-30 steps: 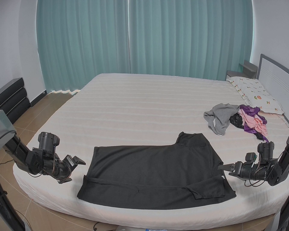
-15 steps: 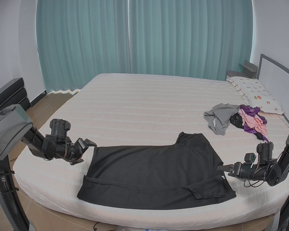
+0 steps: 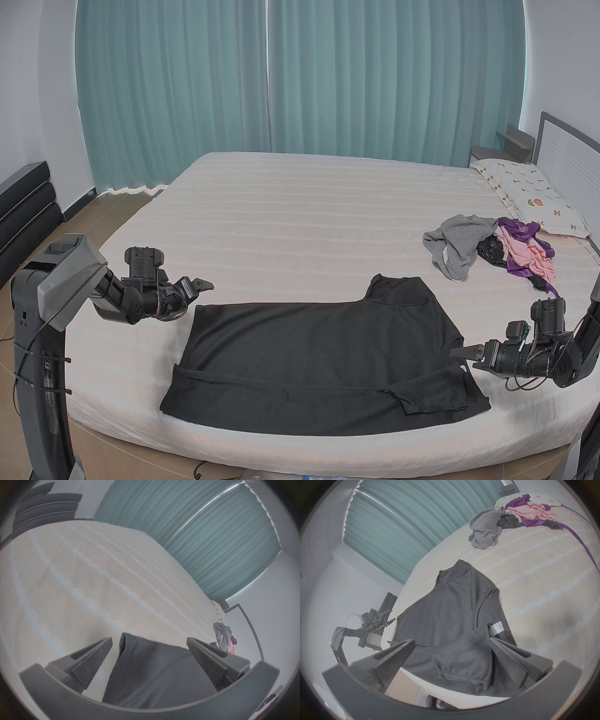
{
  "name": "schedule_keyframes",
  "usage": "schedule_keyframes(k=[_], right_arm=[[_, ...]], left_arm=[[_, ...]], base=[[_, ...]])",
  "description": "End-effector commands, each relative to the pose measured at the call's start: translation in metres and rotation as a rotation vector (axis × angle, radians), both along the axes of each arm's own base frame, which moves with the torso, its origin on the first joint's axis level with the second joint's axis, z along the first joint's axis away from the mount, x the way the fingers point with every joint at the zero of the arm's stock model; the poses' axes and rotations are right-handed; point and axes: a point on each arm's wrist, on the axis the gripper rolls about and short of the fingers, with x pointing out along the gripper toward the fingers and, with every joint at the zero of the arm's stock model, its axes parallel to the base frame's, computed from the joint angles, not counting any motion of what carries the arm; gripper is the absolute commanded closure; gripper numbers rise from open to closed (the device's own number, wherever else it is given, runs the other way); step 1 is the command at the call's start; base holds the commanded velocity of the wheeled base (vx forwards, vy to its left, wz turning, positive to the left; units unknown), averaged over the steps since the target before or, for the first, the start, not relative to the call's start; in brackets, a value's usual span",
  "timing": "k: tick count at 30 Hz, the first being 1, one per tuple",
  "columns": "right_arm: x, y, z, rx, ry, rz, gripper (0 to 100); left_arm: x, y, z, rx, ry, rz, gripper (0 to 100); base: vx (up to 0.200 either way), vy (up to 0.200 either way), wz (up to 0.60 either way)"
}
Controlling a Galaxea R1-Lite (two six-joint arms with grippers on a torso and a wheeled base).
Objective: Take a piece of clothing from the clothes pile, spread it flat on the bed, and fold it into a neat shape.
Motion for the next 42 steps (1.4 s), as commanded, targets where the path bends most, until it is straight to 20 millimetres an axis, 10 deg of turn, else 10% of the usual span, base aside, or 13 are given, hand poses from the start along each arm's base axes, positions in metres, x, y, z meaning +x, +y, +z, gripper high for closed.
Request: schedule_keyframes(k=[1, 15, 16, 28, 42], right_arm=[[0.002, -0.002, -0.004, -0.001, 0.011, -0.006, 0], [0.002, 0.0, -0.003, -0.001, 0.009, 0.001, 0], [0.002, 0.0, -0.003, -0.001, 0.009, 0.001, 0], [0.01, 0.0, 0.002, -0.005, -0.023, -0.004, 0], [0.09, 0.021, 0.001, -0.095, -0.078, -0.033, 0]], left_arm=[[0.012, -0.005, -0.031, 0.007, 0.005, -0.002, 0], [0.025, -0.012, -0.038, -0.005, -0.043, 0.052, 0], [0.025, -0.012, -0.038, -0.005, -0.043, 0.052, 100], [0.023, -0.003, -0.011, -0.05, -0.063, 0.169, 100], [0.02, 0.003, -0.005, -0.084, -0.054, 0.216, 100]], base=[[0.0, 0.0, 0.0], [0.0, 0.0, 0.0], [0.0, 0.0, 0.0], [0.0, 0.0, 0.0], [0.0, 0.0, 0.0]])
